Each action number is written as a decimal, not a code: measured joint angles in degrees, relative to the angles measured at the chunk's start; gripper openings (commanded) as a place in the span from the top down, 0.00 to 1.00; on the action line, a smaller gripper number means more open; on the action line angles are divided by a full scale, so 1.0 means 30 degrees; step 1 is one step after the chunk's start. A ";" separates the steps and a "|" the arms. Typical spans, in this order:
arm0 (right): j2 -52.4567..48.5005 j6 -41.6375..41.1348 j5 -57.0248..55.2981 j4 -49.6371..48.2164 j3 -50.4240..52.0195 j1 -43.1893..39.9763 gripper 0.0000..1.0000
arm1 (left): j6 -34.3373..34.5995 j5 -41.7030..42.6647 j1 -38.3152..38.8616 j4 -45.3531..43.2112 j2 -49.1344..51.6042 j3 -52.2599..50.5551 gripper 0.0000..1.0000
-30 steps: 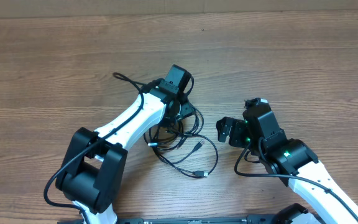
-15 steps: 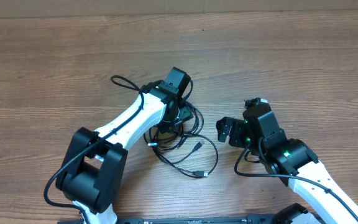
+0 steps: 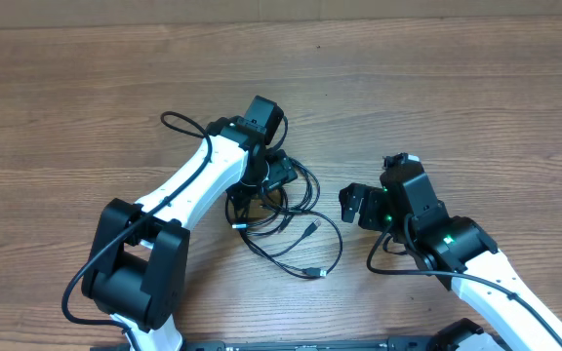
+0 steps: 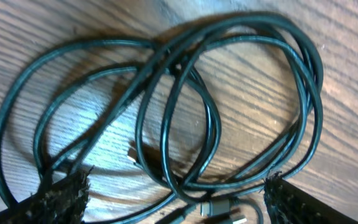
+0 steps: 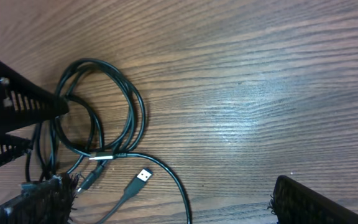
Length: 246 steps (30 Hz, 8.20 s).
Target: Untangle cables
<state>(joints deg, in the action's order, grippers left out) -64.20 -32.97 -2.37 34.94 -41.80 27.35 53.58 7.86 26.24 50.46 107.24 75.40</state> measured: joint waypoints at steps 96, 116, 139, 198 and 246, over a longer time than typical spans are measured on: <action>-0.0444 -0.0007 0.1275 -0.0029 0.0000 0.0007 0.00 | -0.4524 -0.2331 0.1792 -0.2820 -0.6222 0.0714 0.96; -0.0444 -0.0947 0.5756 -0.5253 -0.0029 0.0000 0.00 | -1.1322 -0.0918 0.1792 -0.2543 -0.8786 0.0743 0.96; -0.2368 -0.1020 0.7475 -0.7934 -0.0044 0.0007 0.00 | -1.3857 0.1617 0.1792 -0.2863 -1.2203 0.2259 0.96; -0.0816 1.0367 1.0739 -0.2543 -0.2798 0.1071 0.00 | -0.8932 -0.6863 -0.0408 -0.5289 -1.3369 0.8116 0.96; -0.3038 0.9005 0.6783 -0.0758 -0.9872 -0.0270 0.96 | -1.7260 0.7810 -0.2033 0.0051 -0.4357 0.8116 0.96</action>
<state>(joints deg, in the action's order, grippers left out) -73.32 -5.96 17.98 32.67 -71.42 26.55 1.80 31.29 20.14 50.61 94.17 99.74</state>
